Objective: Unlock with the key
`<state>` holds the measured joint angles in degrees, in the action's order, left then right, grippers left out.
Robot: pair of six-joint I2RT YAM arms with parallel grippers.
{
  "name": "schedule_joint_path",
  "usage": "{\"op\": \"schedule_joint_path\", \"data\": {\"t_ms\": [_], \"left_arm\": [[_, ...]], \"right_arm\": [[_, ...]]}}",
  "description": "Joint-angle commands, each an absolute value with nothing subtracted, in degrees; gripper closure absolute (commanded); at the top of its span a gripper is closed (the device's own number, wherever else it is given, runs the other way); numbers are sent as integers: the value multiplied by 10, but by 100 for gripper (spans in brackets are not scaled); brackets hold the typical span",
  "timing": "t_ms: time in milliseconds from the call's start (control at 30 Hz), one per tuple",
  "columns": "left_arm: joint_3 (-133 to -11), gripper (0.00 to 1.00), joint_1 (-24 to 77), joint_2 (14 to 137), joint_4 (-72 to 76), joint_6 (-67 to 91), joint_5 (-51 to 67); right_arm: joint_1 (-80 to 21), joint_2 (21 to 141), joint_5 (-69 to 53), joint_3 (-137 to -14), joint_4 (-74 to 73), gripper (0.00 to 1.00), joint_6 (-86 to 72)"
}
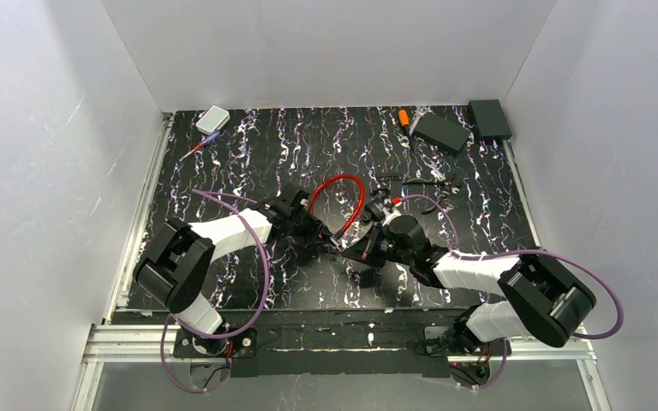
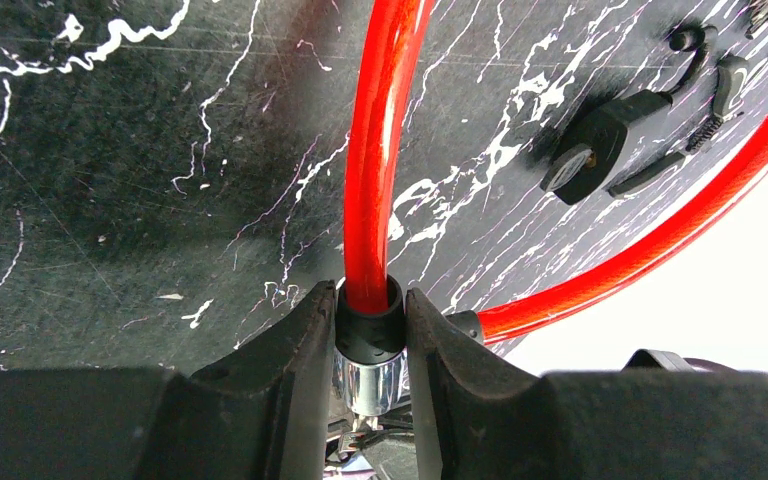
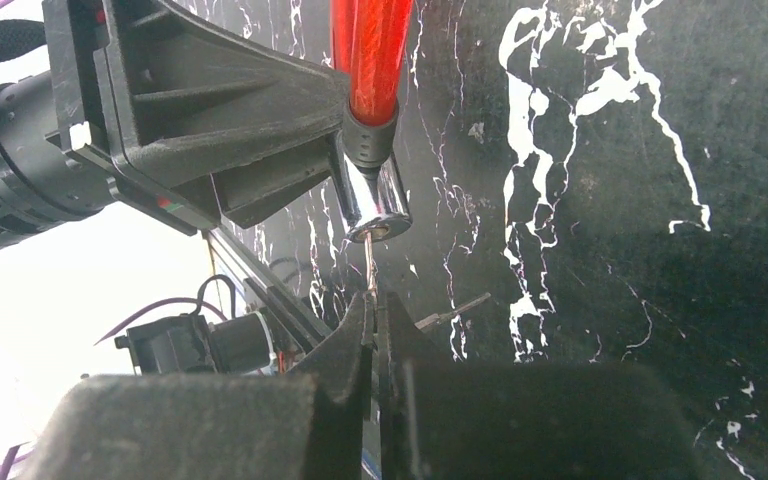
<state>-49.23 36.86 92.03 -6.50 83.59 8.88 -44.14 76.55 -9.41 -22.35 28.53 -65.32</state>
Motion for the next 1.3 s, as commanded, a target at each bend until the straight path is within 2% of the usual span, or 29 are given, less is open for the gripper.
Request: {"op": "schedule_joint_path", "data": {"t_ms": [0,233,367,500,767,1067,1167,1267], "left_arm": [[-501,100,380,879,-56,841,137],[-498,100,379,879,-42,849,149],[-498,100,380,878,-36,854,156],[-496,100,380,877,-26,861,165],[-492,100,380,877,-10,869,175],[-488,100,381,867,-4,880,173],[-488,100,380,866,-4,881,177],[-491,100,381,867,-4,879,180]], "right_arm": [[-429,785,-73,-249,316,99,-647],[-428,774,-64,-268,297,99,-597],[-411,807,-104,-244,380,99,-668],[-409,834,-130,-259,415,99,-650],[-409,775,-59,-315,248,99,-538],[-377,855,-140,-249,414,99,-728],[-375,854,-141,-260,407,99,-705],[-377,831,-130,-305,331,99,-598]]}}
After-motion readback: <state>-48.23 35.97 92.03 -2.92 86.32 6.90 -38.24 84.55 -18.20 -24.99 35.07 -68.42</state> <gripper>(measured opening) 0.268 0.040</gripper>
